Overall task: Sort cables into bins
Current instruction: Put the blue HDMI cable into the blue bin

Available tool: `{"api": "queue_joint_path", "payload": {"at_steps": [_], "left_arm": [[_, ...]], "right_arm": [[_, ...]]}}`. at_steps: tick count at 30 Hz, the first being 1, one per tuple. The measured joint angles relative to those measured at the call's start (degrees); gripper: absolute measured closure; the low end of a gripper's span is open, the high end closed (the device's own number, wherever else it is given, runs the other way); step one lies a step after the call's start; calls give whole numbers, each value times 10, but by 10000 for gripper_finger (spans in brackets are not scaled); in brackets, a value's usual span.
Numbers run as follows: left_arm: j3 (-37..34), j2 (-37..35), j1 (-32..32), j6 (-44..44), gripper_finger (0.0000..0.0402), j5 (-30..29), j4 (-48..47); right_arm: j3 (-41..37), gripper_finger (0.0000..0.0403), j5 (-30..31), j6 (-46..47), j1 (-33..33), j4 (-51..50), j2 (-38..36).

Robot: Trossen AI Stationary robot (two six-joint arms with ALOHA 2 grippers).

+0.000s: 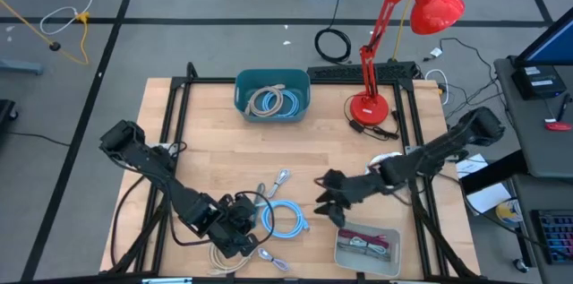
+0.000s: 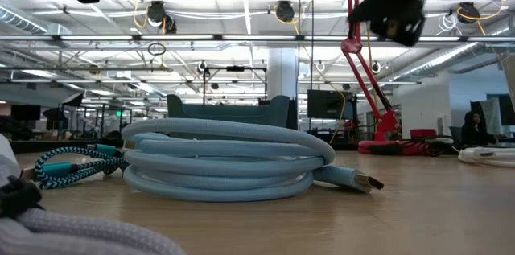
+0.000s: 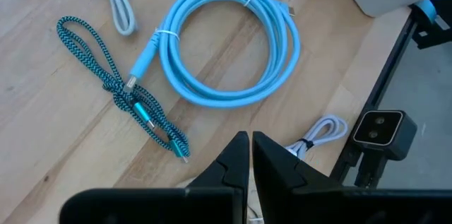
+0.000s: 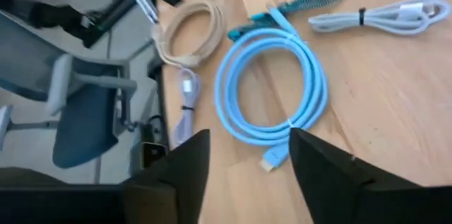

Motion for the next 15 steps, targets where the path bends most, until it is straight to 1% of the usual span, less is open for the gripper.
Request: {"api": "queue_joint_path", "payload": {"at_steps": [3, 5, 10, 15], "left_arm": [[0, 0, 0, 0, 380, 0, 0], [0, 0, 0, 1, 380, 2, 0], [0, 0, -1, 0, 380, 11, 0], [0, 0, -9, -4, 380, 12, 0]], "right_arm": [[21, 186, -25, -16, -35, -11, 40], [39, 179, -38, -35, -56, -14, 68], [97, 177, -58, -75, -86, -29, 137], [171, 177, -77, -122, -94, -116, 211]]}}
